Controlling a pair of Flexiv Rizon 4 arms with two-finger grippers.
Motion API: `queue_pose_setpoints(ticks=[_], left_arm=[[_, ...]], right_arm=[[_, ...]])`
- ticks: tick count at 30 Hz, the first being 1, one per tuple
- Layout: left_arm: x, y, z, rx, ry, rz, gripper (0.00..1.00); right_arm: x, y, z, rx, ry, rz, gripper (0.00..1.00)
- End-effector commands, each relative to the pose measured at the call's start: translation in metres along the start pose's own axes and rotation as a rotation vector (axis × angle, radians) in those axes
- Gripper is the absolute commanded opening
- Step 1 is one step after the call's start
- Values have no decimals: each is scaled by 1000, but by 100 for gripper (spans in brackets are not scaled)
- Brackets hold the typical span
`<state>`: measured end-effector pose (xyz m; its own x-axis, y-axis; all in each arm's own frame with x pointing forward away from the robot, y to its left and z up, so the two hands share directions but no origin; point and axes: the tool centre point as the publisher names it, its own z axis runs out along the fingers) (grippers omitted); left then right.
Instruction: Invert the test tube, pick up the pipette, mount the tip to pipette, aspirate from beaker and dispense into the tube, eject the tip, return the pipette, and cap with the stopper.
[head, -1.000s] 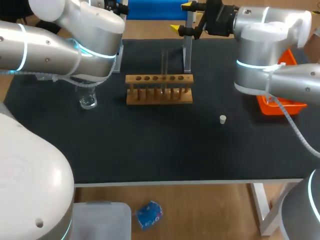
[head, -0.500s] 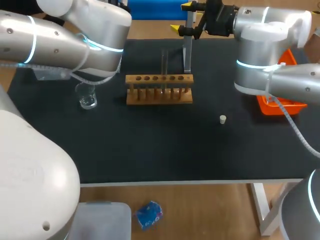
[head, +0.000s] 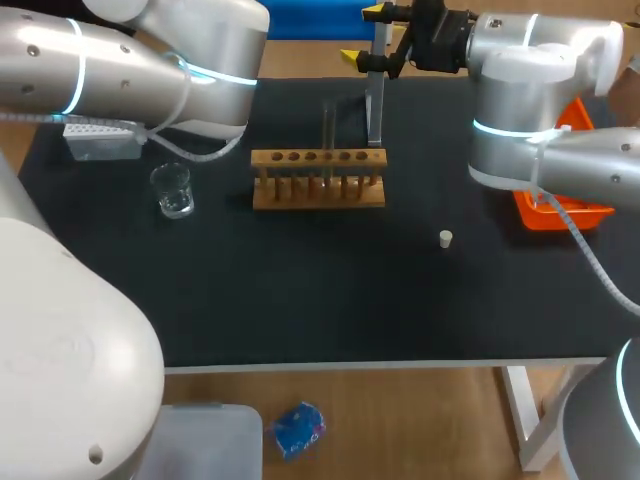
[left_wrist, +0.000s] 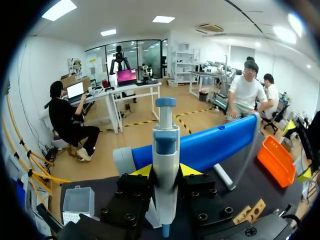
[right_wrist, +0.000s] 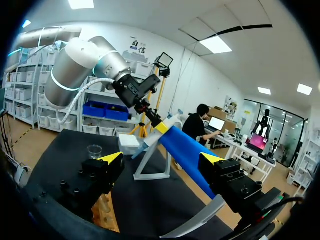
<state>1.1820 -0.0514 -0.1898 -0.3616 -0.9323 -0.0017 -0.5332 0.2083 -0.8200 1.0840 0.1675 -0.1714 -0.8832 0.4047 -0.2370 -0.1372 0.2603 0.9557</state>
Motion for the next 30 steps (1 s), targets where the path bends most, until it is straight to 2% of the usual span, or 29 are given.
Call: queue_pose_setpoints(ticks=[1, 30], left_arm=[[2, -3, 5, -64, -7, -2, 0], [18, 15, 16, -109, 24, -4, 0]], right_arm=[[0, 0, 0, 1, 0, 0, 100], [0, 0, 0, 1, 0, 0, 100]])
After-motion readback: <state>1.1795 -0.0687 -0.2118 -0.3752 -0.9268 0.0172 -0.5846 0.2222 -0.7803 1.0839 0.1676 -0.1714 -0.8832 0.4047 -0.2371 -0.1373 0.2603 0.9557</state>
